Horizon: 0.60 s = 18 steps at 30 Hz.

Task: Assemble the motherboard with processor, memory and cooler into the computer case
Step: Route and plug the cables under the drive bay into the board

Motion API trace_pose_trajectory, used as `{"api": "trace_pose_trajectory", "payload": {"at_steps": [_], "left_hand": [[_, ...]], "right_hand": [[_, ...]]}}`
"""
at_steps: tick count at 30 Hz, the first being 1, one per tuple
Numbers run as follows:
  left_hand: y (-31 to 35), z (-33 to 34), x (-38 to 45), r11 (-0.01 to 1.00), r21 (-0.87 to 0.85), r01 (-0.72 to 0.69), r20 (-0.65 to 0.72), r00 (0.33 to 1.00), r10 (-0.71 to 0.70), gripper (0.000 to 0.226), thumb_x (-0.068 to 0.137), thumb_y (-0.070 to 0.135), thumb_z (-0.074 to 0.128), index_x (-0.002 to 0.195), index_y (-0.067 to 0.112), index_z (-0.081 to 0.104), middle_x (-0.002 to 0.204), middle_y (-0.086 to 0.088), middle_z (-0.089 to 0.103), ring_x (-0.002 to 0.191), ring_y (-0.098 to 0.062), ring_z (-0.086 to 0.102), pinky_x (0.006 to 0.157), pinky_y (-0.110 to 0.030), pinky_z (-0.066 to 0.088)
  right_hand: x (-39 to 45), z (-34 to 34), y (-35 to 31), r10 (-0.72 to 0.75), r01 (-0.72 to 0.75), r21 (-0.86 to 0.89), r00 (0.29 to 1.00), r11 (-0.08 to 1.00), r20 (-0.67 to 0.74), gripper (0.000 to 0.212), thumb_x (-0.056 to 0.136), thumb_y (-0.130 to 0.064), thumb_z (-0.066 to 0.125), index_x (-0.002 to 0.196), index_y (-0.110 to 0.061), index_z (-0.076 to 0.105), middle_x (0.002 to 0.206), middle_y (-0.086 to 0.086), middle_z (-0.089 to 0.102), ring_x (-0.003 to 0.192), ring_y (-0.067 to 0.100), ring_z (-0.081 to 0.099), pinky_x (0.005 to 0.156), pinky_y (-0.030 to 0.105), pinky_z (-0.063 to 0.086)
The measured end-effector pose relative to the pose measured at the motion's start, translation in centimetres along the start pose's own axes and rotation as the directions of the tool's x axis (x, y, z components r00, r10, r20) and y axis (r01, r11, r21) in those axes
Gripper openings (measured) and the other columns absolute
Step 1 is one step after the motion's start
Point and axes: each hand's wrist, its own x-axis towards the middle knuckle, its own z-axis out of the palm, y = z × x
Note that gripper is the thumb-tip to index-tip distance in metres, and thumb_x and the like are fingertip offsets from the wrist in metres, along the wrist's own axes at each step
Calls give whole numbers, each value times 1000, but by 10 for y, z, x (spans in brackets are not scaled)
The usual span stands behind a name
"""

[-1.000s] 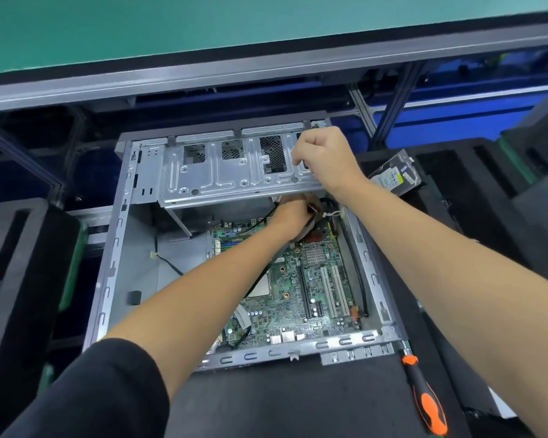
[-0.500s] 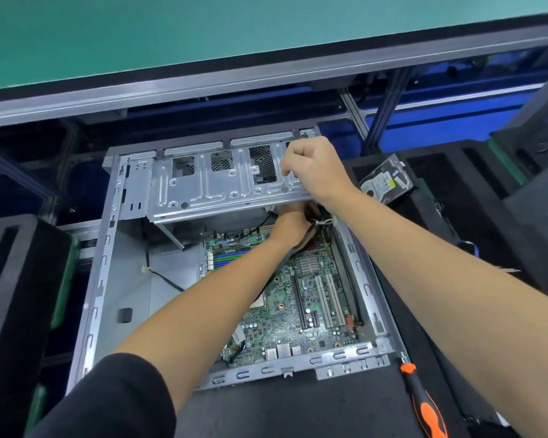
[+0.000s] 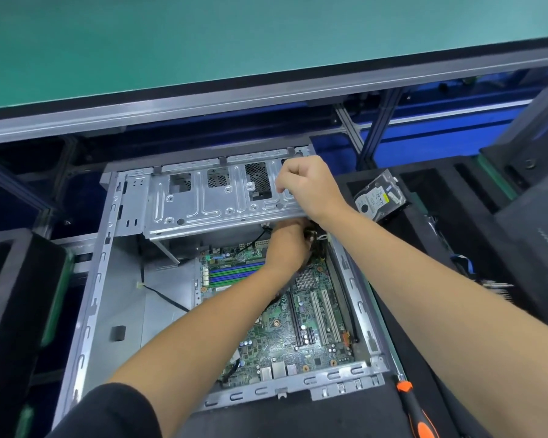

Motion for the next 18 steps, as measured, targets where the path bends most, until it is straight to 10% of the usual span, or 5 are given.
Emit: {"api": "trace_pose_trajectory", "payload": {"at_steps": [7, 12, 15, 18], "left_hand": [[-1, -5, 6, 976, 209, 59, 85, 993, -78, 20, 95, 5, 43, 86, 1, 61, 82, -12, 61, 83, -31, 61, 64, -32, 36], [-6, -9, 7, 996, 35, 83, 125, 988, -86, 16, 96, 8, 44, 95, 1, 58, 85, -18, 60, 81, -30, 59, 65, -38, 41], [-4, -11, 4, 992, -119, 52, 182, 983, -30, 16, 94, -3, 43, 97, 4, 57, 80, -7, 60, 63, -3, 55, 60, -16, 40], [-3, -8, 7, 996, -11, 92, 169, 982, -89, 19, 90, -3, 45, 87, 8, 60, 94, -14, 66, 75, -23, 57, 60, -18, 29]], "right_hand": [[-1, 0, -1, 9, -9, -18, 1000, 1000, -5, 34, 64, -25, 54, 64, 8, 56, 57, 10, 44, 59, 18, 39, 62, 35, 36], [0, 0, 1, -2, 2, -10, 1000, 1000, -7, 34, 64, -25, 53, 65, 10, 56, 56, 9, 43, 58, 18, 38, 61, 33, 34], [0, 0, 2, -4, 4, -3, 1000, 1000, -7, 34, 64, -25, 53, 65, 9, 56, 54, 4, 42, 58, 16, 38, 62, 33, 36], [0, -1, 2, -3, 3, 1, 1000, 1000, -4, 29, 67, -22, 54, 63, 7, 56, 52, -1, 42, 57, 15, 39, 62, 33, 36]]}}
